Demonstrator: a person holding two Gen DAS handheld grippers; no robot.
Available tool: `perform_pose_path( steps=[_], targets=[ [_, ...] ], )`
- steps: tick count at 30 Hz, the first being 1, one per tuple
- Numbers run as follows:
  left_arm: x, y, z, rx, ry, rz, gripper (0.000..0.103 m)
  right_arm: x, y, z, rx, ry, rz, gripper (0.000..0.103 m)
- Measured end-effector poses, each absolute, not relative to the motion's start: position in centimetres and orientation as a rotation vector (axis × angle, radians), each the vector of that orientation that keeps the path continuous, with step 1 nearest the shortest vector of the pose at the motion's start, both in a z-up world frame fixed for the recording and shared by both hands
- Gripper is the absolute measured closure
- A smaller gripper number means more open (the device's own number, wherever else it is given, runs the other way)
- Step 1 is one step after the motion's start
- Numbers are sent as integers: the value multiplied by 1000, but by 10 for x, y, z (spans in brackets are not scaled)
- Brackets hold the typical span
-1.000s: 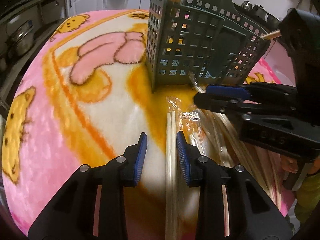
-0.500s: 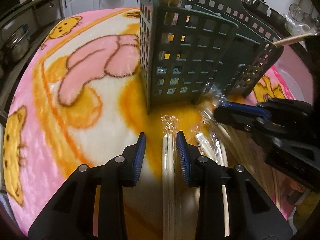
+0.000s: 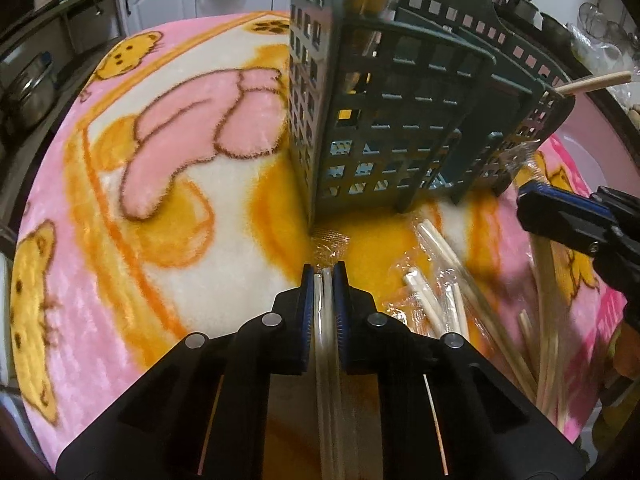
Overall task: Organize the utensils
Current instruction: 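Reach the left tool to another wrapped chopstick and close it while the right tool grasps one, then raise the left tool's chopstick upright above the caddy while the right tool carries its chopstick there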
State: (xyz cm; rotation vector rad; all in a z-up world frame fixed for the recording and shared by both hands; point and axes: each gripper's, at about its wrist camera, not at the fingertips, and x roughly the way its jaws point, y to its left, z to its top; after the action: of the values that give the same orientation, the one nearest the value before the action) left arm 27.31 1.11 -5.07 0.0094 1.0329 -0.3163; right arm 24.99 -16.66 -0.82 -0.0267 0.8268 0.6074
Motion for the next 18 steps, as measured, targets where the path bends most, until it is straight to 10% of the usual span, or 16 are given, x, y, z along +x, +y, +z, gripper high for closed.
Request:
perform_pose_path(
  steps=[18],
  targets=[
    [219, 26, 43, -49, 775, -337, 101, 223, -186, 50, 11, 670, 640, 97]
  ],
)
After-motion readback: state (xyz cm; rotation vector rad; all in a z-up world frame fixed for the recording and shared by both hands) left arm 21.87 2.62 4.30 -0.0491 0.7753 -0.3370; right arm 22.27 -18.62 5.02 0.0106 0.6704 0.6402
